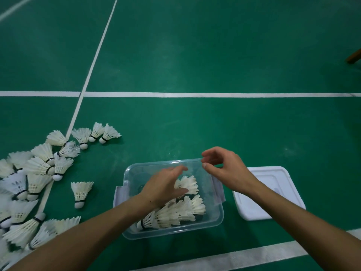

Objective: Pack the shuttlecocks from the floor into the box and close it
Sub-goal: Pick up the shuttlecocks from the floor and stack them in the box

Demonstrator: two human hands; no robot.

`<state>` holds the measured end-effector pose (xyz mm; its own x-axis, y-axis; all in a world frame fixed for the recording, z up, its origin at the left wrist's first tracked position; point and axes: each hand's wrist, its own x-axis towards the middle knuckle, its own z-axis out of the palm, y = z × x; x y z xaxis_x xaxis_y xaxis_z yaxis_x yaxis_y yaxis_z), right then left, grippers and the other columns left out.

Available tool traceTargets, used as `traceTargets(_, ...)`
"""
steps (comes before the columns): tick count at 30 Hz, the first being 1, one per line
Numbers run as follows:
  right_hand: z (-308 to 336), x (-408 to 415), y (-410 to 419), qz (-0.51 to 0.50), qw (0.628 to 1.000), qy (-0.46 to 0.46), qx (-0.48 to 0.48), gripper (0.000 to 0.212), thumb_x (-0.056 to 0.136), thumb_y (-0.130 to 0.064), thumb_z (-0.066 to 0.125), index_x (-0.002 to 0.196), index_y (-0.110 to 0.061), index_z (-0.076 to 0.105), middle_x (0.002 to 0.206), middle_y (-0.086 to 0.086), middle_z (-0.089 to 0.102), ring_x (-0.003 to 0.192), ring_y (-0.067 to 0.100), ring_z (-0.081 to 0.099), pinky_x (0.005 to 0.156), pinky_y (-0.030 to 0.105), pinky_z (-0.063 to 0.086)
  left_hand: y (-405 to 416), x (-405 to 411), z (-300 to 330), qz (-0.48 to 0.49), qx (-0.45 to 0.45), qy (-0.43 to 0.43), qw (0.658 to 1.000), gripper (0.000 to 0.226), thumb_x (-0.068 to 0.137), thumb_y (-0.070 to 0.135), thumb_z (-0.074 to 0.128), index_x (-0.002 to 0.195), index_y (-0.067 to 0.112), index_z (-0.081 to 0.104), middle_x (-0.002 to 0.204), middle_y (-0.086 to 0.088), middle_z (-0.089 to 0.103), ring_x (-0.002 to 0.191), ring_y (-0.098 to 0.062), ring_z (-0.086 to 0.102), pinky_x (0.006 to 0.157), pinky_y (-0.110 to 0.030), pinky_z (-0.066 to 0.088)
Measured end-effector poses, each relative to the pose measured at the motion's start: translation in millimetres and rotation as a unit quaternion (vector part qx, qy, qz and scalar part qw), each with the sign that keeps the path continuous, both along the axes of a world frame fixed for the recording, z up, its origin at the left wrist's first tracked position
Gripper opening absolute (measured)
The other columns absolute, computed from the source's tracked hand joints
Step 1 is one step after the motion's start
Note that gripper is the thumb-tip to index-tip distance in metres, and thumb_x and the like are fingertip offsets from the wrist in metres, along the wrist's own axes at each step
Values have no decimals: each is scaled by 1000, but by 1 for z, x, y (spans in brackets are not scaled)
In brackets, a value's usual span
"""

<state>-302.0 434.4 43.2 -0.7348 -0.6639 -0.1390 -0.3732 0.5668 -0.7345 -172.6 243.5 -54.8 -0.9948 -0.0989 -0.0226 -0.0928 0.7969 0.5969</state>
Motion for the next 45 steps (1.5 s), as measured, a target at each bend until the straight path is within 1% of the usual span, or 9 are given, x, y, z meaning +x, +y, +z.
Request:
traceTargets(4,26,-1,-17,60,998,34,2,32,93,-27,79,122,-24,66,105,-13,75,97,-2,72,87,27,62,-23,18,55,79,96,97,987,65,82,62,79,133,27,58,114,10,72,98,-2,68,84,-30,60)
traceTargets(11,72,19,-105,186,979,77,-21,41,90,-29,81,126,-24,62,104,-11,75,97,4,72,85,30,63,-109,81,115,220,124,183,950,73,80,69,76,134,24,56,110,10,71,96,-5,70,78,-34,64)
traceTargets(22,22,123,-276,356,933,41,-45,42,94,-33,77,129,-22,56,103,-8,72,94,10,71,88,34,60,-220,270,69,392,35,91,915,65,80,70,76,131,33,58,111,14,71,96,-2,70,82,-36,64)
traceTargets(28,-39,155,-307,365,930,10,-31,44,95,-33,76,131,-20,54,109,-1,71,94,15,70,86,34,59,-236,312,24,366,-35,-18,930,70,77,72,74,136,38,55,117,17,67,101,1,65,86,-34,61)
traceTargets(33,-77,161,-317,376,925,20,49,57,95,-34,76,143,-20,48,130,6,66,112,18,62,101,39,54,-241,324,2,250,-102,-78,960,63,81,58,80,137,37,58,124,17,61,105,-1,59,91,-33,58)
traceTargets(36,-91,164,-322,382,918,33,98,65,94,-27,76,149,-20,42,131,11,63,119,27,61,103,47,54,-244,325,-8,213,-138,-130,959,66,82,53,82,140,38,54,130,17,59,110,-4,60,91,-30,57)
traceTargets(39,-102,167,-325,378,917,27,123,63,96,-16,70,151,-22,39,123,13,63,106,30,65,95,51,58,-243,321,-18,205,-169,-178,947,68,85,51,80,144,40,47,132,16,57,106,-7,63,82,-26,58)
traceTargets(42,-109,171,-326,376,917,17,129,61,96,-6,62,150,-23,40,96,7,65,81,26,64,74,48,59,-240,314,-22,217,-160,-200,942,70,88,46,78,147,40,41,134,13,60,111,-8,63,86,-29,59)
traceTargets(45,-114,175,-324,383,914,31,127,61,97,-6,63,150,-25,42,80,-4,53,70,17,54,58,37,46,-237,310,-22,219,-150,-200,943,71,91,40,72,150,43,33,132,9,69,112,-13,66,91,-35,58)
